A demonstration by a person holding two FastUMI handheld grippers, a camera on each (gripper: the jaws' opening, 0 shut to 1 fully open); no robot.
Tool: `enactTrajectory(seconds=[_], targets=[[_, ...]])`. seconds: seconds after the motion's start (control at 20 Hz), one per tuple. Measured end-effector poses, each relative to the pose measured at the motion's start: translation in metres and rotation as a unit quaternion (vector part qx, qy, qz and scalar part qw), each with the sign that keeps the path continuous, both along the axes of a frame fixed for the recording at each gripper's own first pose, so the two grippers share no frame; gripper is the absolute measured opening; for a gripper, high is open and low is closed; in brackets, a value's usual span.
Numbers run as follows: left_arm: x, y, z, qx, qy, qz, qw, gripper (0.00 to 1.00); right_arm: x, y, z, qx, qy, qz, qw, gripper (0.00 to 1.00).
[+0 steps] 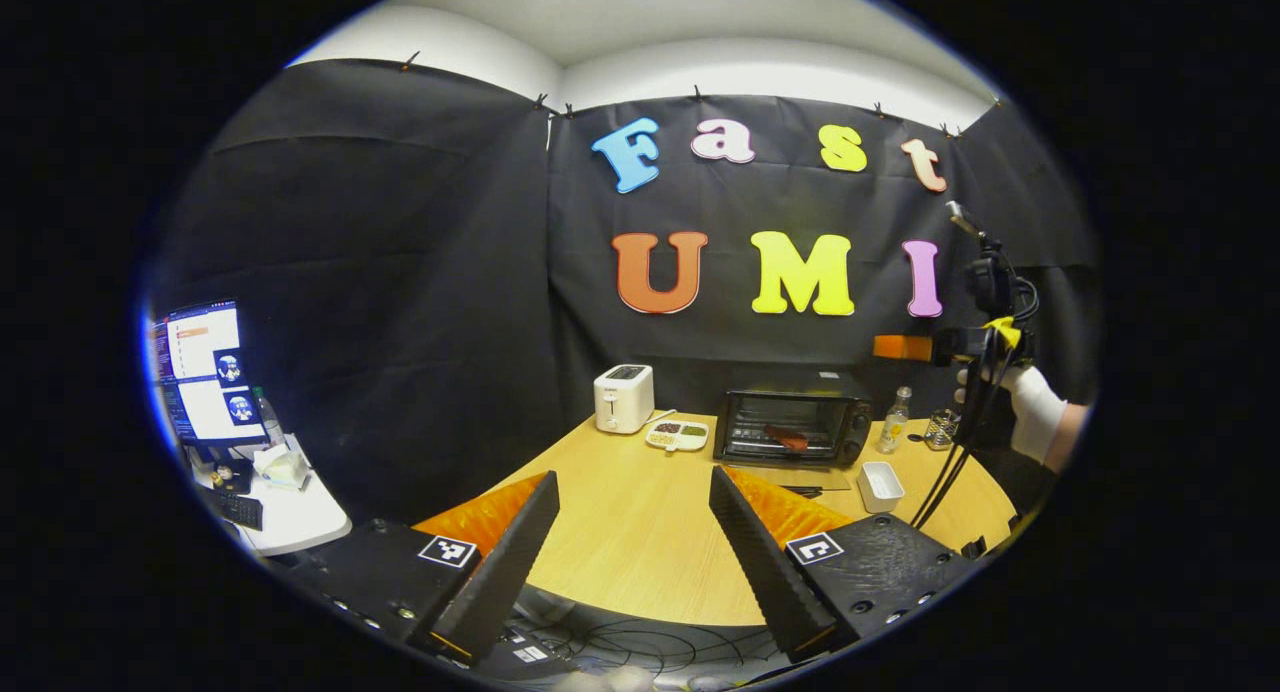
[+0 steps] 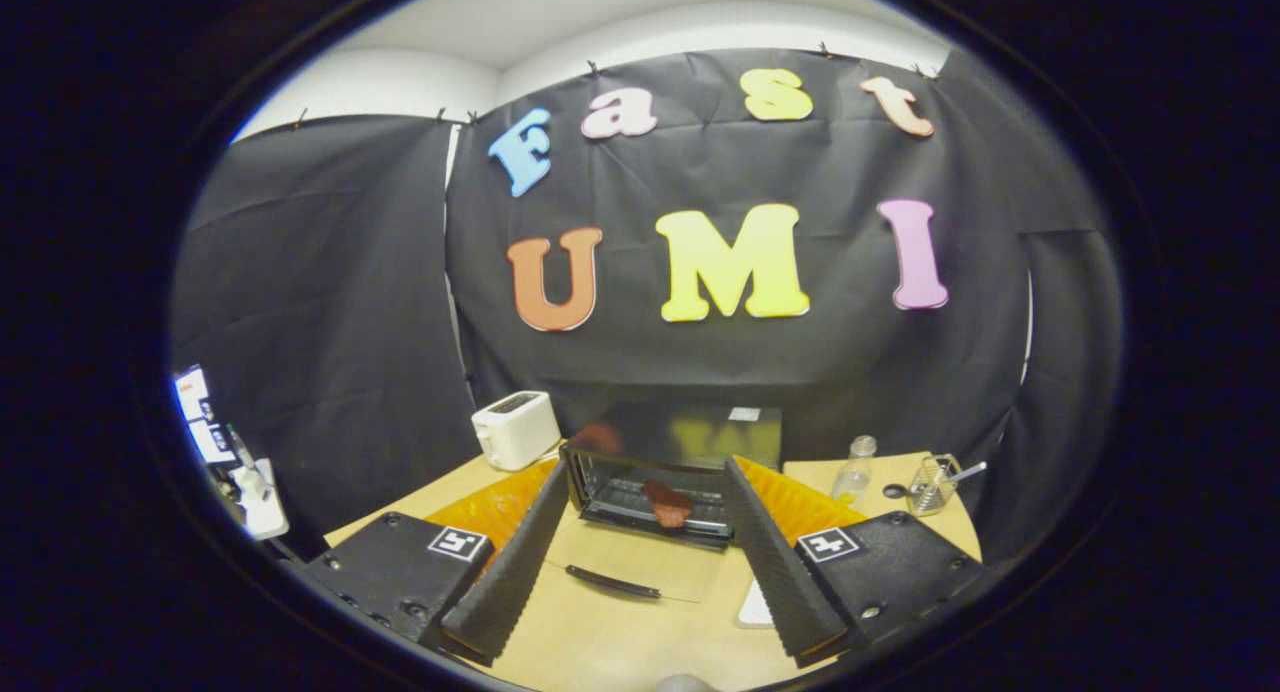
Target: Open the electric oven with the left hand, put the food in, and close the electric oven.
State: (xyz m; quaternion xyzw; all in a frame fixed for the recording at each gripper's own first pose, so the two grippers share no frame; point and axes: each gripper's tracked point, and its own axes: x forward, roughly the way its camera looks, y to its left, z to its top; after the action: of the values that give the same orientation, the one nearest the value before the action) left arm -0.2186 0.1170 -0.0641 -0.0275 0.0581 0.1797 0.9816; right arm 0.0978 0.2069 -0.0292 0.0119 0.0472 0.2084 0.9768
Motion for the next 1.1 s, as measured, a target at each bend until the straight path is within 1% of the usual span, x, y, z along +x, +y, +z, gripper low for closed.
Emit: enactTrajectory(seconds=[0.05, 0.1, 0.15, 0.25, 0.3, 0.4, 0.45, 0.5, 0.55, 0.65, 0.7, 0.75, 0.8, 0.85, 0.95, 1.1], targets=[[0.003, -0.008, 0.0, -0.003, -0.003, -0.003, 1.0, 0.96, -0.009, -0.016, 0.004, -0.003, -0.005, -0.002, 1.0, 0.99], [0.009, -0.017, 0.0, -0.007, -0.004, -0.009, 1.0, 0.96, -0.016, -0.032, 0.008, -0.006, -0.011, -0.005, 1.0, 0.96], [0.018, -0.028, -0.002, -0.01, -0.004, -0.017, 1.0, 0.96, -0.023, -0.048, 0.011, -0.009, -0.015, -0.007, 1.0, 0.99], [0.041, -0.053, -0.01, -0.011, 0.005, -0.033, 0.999, 0.96, -0.03, -0.079, 0.011, -0.012, -0.021, -0.011, 1.0, 0.99], [0.053, -0.063, -0.013, -0.008, 0.009, -0.039, 0.999, 0.96, -0.033, -0.096, 0.008, -0.016, -0.02, -0.013, 1.0, 0.96], [0.08, -0.086, -0.019, -0.003, 0.016, -0.046, 0.999, 0.96, -0.037, -0.127, 0.004, -0.022, -0.014, -0.01, 1.0, 0.96], [0.092, -0.096, -0.023, -0.002, 0.018, -0.045, 0.999, 0.97, -0.039, -0.142, 0.001, -0.029, -0.008, -0.009, 1.0, 0.99], [0.103, -0.108, -0.026, -0.003, 0.02, -0.047, 0.999, 0.96, -0.04, -0.153, -0.001, -0.029, -0.003, -0.005, 1.0, 0.96], [0.115, -0.116, -0.031, -0.007, 0.025, -0.045, 0.999, 0.96, -0.041, -0.159, -0.002, -0.029, -0.002, 0.008, 1.0, 0.99], [0.135, -0.131, -0.045, -0.004, 0.036, -0.044, 0.998, 0.97, -0.036, -0.179, -0.01, -0.036, 0.006, 0.009, 0.999, 0.96], [0.144, -0.139, -0.05, 0.003, 0.04, -0.047, 0.998, 0.97, -0.035, -0.183, -0.015, -0.035, 0.013, 0.011, 0.999, 0.99], [0.152, -0.144, -0.056, 0.009, 0.048, -0.048, 0.998, 0.97, -0.035, -0.186, -0.02, -0.033, 0.024, 0.013, 0.999, 0.99], [0.161, -0.147, -0.064, 0.013, 0.055, -0.052, 0.997, 0.96, -0.036, -0.189, -0.024, -0.028, 0.03, 0.017, 0.999, 0.97], [0.169, -0.15, -0.074, 0.013, 0.066, -0.056, 0.996, 0.96, -0.035, -0.192, -0.026, -0.025, 0.035, 0.014, 0.999, 0.99], [0.184, -0.155, -0.089, 0.019, 0.077, -0.067, 0.995, 0.97, -0.035, -0.196, -0.031, -0.021, 0.046, 0.012, 0.999, 0.99], [0.211, -0.154, -0.124, 0.012, 0.102, -0.087, 0.991, 0.97, -0.035, -0.201, -0.031, -0.024, 0.05, -0.007, 0.998, 0.99]])
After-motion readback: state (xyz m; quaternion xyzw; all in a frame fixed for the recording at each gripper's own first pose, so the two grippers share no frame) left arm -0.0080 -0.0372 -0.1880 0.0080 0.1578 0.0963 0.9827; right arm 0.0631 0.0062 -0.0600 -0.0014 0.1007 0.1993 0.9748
